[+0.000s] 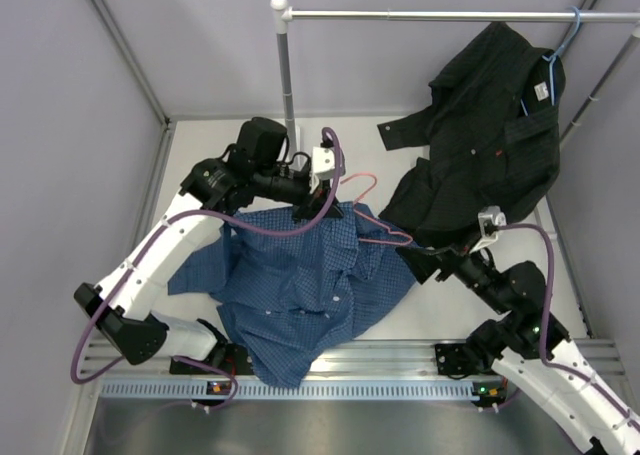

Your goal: Place the shirt on the hanger

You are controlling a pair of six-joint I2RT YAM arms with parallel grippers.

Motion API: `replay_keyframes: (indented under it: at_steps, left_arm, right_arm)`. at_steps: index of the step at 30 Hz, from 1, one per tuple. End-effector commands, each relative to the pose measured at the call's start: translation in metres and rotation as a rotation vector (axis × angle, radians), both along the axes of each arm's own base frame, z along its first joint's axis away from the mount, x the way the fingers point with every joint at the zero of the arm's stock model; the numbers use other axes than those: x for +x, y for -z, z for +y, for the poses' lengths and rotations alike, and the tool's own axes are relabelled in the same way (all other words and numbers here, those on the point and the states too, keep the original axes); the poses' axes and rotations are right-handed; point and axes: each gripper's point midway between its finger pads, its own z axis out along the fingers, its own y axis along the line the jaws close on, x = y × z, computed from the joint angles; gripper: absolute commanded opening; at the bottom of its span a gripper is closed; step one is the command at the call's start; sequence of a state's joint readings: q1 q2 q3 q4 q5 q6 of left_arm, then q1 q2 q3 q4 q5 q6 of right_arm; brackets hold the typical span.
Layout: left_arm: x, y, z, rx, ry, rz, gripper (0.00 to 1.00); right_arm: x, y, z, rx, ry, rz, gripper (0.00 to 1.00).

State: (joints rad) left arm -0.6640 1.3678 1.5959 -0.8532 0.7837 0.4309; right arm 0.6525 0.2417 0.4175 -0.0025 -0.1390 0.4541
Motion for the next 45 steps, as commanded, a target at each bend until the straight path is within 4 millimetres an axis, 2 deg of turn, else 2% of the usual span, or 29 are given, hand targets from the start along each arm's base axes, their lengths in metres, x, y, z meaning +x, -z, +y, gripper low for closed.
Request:
replay_keyframes:
  at_steps: [1, 2, 4, 5, 7, 9, 11, 12, 13, 15, 17, 21, 25, 32, 40, 43, 44, 45]
  left_arm:
    - [0.018, -0.030, -0.002, -0.079, -0.112, -0.081, 0.00]
    - [0.022, -0.037, -0.003, -0.101, -0.145, -0.082, 0.00]
    - [0.025, -0.037, -0.002, -0.106, -0.172, -0.081, 0.00]
    - [0.020, -0.041, -0.002, -0.132, -0.157, -0.086, 0.00]
    - [0.020, -0.043, -0.002, -0.144, -0.157, -0.095, 0.00]
    - [0.019, -0.043, -0.001, -0.150, -0.160, -0.098, 0.00]
    - [0.019, -0.043, 0.000, -0.154, -0.165, -0.101, 0.00]
    - [0.019, -0.042, -0.001, -0.157, -0.163, -0.100, 0.00]
    - [0.018, -0.043, -0.001, -0.160, -0.160, -0.101, 0.00]
    - [0.016, -0.042, -0.001, -0.164, -0.154, -0.097, 0.00]
    - [0.016, -0.044, 0.000, -0.167, -0.157, -0.101, 0.00]
    - [0.015, -0.043, 0.001, -0.167, -0.159, -0.108, 0.00]
    - [0.015, -0.043, 0.001, -0.170, -0.162, -0.112, 0.00]
    - [0.017, -0.041, 0.002, -0.171, -0.166, -0.121, 0.00]
    - [0.018, -0.046, 0.002, -0.191, -0.179, -0.129, 0.00]
    - [0.018, -0.048, 0.001, -0.199, -0.184, -0.126, 0.00]
    - [0.018, -0.048, 0.001, -0.201, -0.184, -0.127, 0.00]
    - [0.019, -0.046, 0.001, -0.200, -0.186, -0.124, 0.00]
  right_arm:
    - [-0.011, 0.028, 0.008, 0.137, -0.054, 0.258, 0.79]
    - [-0.011, 0.040, 0.012, 0.162, -0.072, 0.286, 0.76]
    - [-0.014, 0.036, 0.020, 0.247, -0.124, 0.314, 0.68]
    - [-0.004, 0.046, 0.022, 0.228, -0.088, 0.344, 0.60]
    - [0.001, 0.048, 0.021, 0.225, -0.065, 0.352, 0.57]
    - [0.004, 0.049, 0.031, 0.242, -0.103, 0.348, 0.54]
    - [0.009, 0.061, 0.040, 0.227, -0.121, 0.376, 0.53]
    - [0.010, 0.054, 0.042, 0.241, -0.137, 0.347, 0.52]
    - [0.014, 0.064, 0.046, 0.222, -0.129, 0.371, 0.52]
    - [0.020, 0.065, 0.048, 0.222, -0.122, 0.358, 0.51]
    - [0.025, 0.078, 0.051, 0.200, -0.109, 0.387, 0.50]
    - [0.027, 0.086, 0.055, 0.203, -0.115, 0.387, 0.45]
    - [0.025, 0.080, 0.059, 0.227, -0.148, 0.359, 0.29]
    - [0.016, 0.073, 0.064, 0.269, -0.215, 0.362, 0.31]
    - [0.015, 0.093, 0.064, 0.253, -0.204, 0.401, 0.32]
    - [0.016, 0.097, 0.063, 0.241, -0.191, 0.406, 0.18]
    - [0.018, 0.097, 0.062, 0.241, -0.180, 0.402, 0.03]
    - [0.021, 0.098, 0.061, 0.236, -0.163, 0.411, 0.00]
